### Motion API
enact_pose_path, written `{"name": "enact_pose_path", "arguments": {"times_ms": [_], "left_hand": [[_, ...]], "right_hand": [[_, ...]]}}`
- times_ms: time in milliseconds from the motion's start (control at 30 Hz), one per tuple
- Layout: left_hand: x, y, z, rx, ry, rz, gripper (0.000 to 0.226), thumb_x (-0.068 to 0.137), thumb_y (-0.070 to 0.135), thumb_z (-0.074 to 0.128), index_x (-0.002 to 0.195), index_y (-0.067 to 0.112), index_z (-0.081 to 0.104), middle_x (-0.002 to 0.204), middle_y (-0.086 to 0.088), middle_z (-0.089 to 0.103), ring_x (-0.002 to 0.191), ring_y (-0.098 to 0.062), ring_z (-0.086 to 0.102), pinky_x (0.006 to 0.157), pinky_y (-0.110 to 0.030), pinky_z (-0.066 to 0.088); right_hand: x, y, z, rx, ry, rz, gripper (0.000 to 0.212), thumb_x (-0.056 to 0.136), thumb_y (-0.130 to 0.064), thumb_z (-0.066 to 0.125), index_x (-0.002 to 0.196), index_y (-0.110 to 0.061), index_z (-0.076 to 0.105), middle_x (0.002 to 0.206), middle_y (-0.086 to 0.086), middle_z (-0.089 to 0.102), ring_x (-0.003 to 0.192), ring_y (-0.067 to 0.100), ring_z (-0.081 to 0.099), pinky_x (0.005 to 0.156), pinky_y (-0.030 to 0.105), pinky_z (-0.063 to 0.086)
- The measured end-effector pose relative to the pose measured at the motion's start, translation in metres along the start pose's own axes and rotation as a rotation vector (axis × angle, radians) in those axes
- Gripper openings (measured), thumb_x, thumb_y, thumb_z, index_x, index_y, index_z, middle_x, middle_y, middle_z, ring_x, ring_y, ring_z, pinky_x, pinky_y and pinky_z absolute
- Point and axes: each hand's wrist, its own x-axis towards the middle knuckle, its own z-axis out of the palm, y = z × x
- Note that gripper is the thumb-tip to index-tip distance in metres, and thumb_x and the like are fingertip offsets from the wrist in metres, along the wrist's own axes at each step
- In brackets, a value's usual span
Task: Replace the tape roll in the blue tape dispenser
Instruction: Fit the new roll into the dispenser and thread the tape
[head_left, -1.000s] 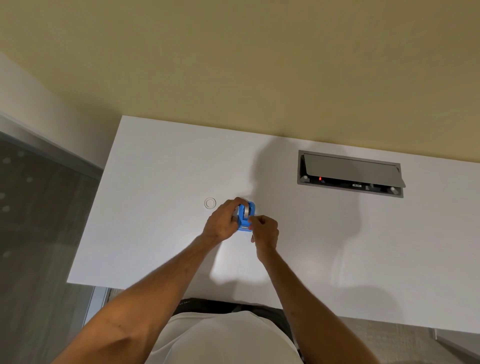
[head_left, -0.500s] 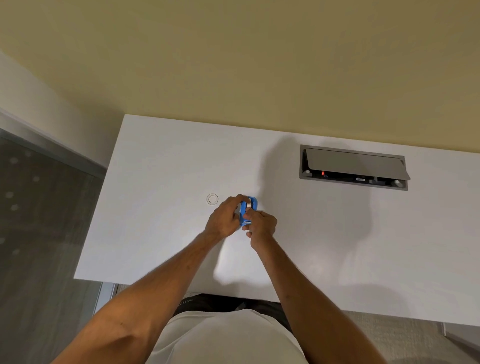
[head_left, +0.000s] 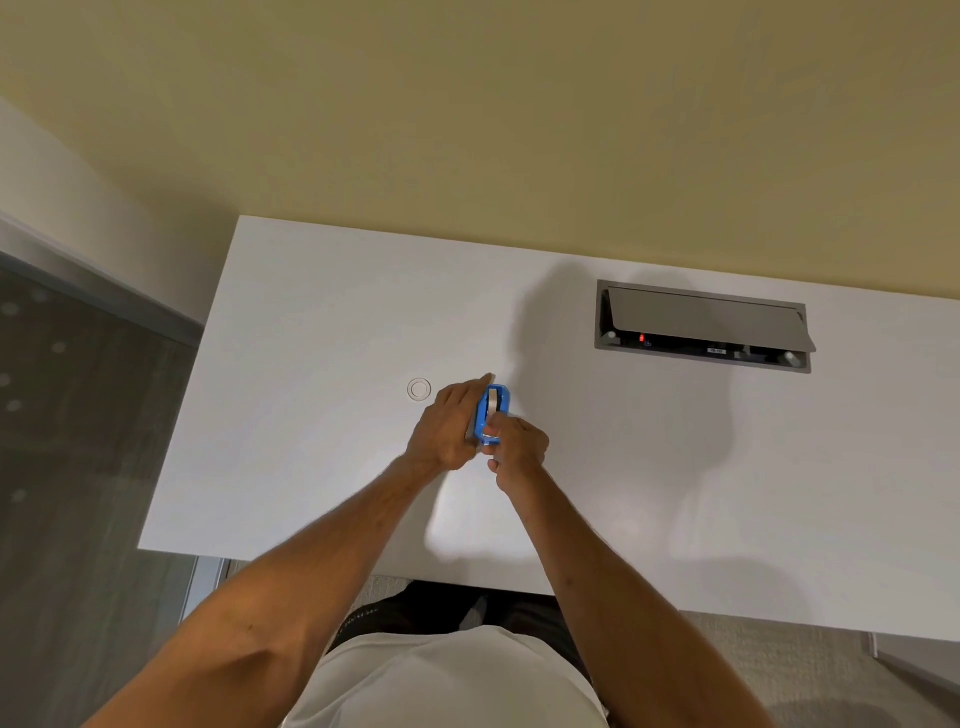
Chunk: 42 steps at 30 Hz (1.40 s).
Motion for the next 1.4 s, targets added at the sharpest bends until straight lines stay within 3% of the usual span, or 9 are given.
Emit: {"name": "enact_pose_path", "arguments": {"times_ms": [167, 233, 500, 600, 767, 933, 1400], "left_hand": [[0.006, -0.002, 0.004, 0.131, 0.023, -0.016, 0.086, 0.096, 0.036, 0.072, 0.169, 0.020, 0.030, 0.170, -0.003, 0.039, 0.158, -0.024, 0.037, 0.129, -0.040, 0.038], [0.007, -0.003, 0.004, 0.170, 0.042, -0.017, 0.082, 0.097, 0.038, 0.069, 0.168, 0.022, 0.031, 0.168, -0.001, 0.042, 0.156, -0.023, 0.039, 0.128, -0.038, 0.038], [0.009, -0.007, 0.007, 0.222, 0.027, -0.052, 0.080, 0.103, 0.044, 0.065, 0.170, 0.026, 0.026, 0.167, 0.005, 0.046, 0.158, -0.026, 0.039, 0.132, -0.043, 0.034], [0.007, -0.007, 0.008, 0.167, 0.003, -0.090, 0.083, 0.102, 0.040, 0.068, 0.171, 0.028, 0.023, 0.168, 0.003, 0.046, 0.163, -0.033, 0.030, 0.132, -0.051, 0.034], [0.008, -0.007, 0.010, 0.199, -0.001, -0.093, 0.089, 0.099, 0.039, 0.072, 0.171, 0.028, 0.021, 0.166, 0.001, 0.049, 0.163, -0.034, 0.032, 0.128, -0.052, 0.038], [0.010, -0.008, 0.012, 0.196, 0.003, -0.084, 0.090, 0.098, 0.033, 0.074, 0.171, 0.027, 0.022, 0.164, -0.002, 0.052, 0.162, -0.035, 0.032, 0.126, -0.051, 0.042], [0.013, -0.012, 0.013, 0.205, 0.003, -0.084, 0.089, 0.100, 0.043, 0.072, 0.171, 0.028, 0.021, 0.165, -0.002, 0.051, 0.163, -0.033, 0.032, 0.129, -0.050, 0.039]], "right_hand": [[0.002, 0.001, 0.000, -0.014, 0.000, -0.005, 0.033, 0.091, -0.025, 0.078, 0.115, -0.002, 0.073, 0.109, 0.021, 0.078, 0.082, 0.027, 0.072, 0.064, 0.031, 0.057], [0.003, 0.002, 0.000, -0.010, 0.001, -0.006, 0.031, 0.091, -0.024, 0.078, 0.112, -0.002, 0.074, 0.107, 0.021, 0.079, 0.080, 0.027, 0.072, 0.060, 0.030, 0.056], [0.001, 0.018, -0.004, 0.028, 0.041, -0.009, 0.026, 0.092, -0.026, 0.077, 0.106, -0.004, 0.076, 0.094, 0.015, 0.079, 0.068, 0.024, 0.069, 0.069, 0.035, 0.057], [-0.001, 0.027, -0.005, 0.045, 0.052, -0.012, 0.026, 0.094, -0.026, 0.075, 0.107, -0.004, 0.076, 0.099, 0.017, 0.080, 0.067, 0.024, 0.068, 0.067, 0.033, 0.055], [-0.003, 0.037, -0.009, 0.062, 0.058, -0.036, 0.029, 0.097, -0.029, 0.073, 0.106, -0.002, 0.076, 0.090, 0.015, 0.076, 0.065, 0.023, 0.067, 0.060, 0.029, 0.053], [-0.001, 0.040, -0.010, 0.058, 0.055, -0.084, 0.029, 0.097, -0.027, 0.074, 0.107, 0.000, 0.075, 0.101, 0.024, 0.078, 0.066, 0.025, 0.066, 0.057, 0.026, 0.051], [0.004, 0.057, -0.011, 0.074, 0.070, -0.072, 0.027, 0.096, -0.022, 0.076, 0.111, 0.001, 0.075, 0.104, 0.024, 0.078, 0.066, 0.024, 0.063, 0.054, 0.024, 0.049]]}}
